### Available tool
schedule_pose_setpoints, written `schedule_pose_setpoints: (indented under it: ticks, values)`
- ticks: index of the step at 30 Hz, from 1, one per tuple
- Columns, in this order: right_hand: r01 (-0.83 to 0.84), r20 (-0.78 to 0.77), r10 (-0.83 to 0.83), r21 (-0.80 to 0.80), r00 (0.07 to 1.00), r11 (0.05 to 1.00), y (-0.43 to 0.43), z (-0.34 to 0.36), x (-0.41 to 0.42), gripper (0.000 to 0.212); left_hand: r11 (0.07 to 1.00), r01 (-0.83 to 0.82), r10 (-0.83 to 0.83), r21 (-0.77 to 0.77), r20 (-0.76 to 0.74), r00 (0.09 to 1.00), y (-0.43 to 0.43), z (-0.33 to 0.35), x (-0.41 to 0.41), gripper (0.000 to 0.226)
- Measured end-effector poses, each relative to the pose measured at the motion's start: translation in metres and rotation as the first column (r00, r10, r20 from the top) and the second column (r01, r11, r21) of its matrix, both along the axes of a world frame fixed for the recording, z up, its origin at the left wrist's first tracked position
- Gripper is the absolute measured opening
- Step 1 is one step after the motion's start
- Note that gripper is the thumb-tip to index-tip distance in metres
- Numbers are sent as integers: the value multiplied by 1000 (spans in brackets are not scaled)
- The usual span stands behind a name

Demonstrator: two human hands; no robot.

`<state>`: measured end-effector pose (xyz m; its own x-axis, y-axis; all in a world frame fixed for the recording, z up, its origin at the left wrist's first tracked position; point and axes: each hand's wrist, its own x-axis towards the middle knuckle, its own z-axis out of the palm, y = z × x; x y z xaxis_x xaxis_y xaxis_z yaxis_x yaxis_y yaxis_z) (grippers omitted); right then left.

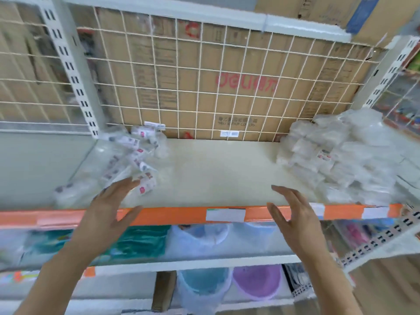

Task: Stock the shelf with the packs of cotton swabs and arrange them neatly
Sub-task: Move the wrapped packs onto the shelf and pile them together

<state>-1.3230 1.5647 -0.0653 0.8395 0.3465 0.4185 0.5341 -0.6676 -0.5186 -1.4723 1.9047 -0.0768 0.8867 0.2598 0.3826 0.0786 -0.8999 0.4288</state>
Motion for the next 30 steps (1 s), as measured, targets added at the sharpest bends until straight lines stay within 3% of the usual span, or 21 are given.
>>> schedule_pose_setpoints:
  ticks: [6, 13, 23, 30]
  values:
    - [-179, 35, 179, 5, 983, 984, 88, 7, -31, 40, 976, -217, 217, -1, 20, 976, 56, -2, -92, 61]
    - [-376, -3, 376, 10, 926, 926, 210, 4, -112, 49, 903, -429, 429, -6, -11, 903, 142, 1, -231, 63]
    - [-498, -15, 498, -32, 867, 867, 343, -13, -201, 29, 833, -550, 554, 70, -120, 824, 231, -12, -394, 61]
    - [-604, -29, 604, -62, 797, 794, 423, -10, -232, 31, 779, -626, 625, 27, 40, 780, 253, -6, -438, 42]
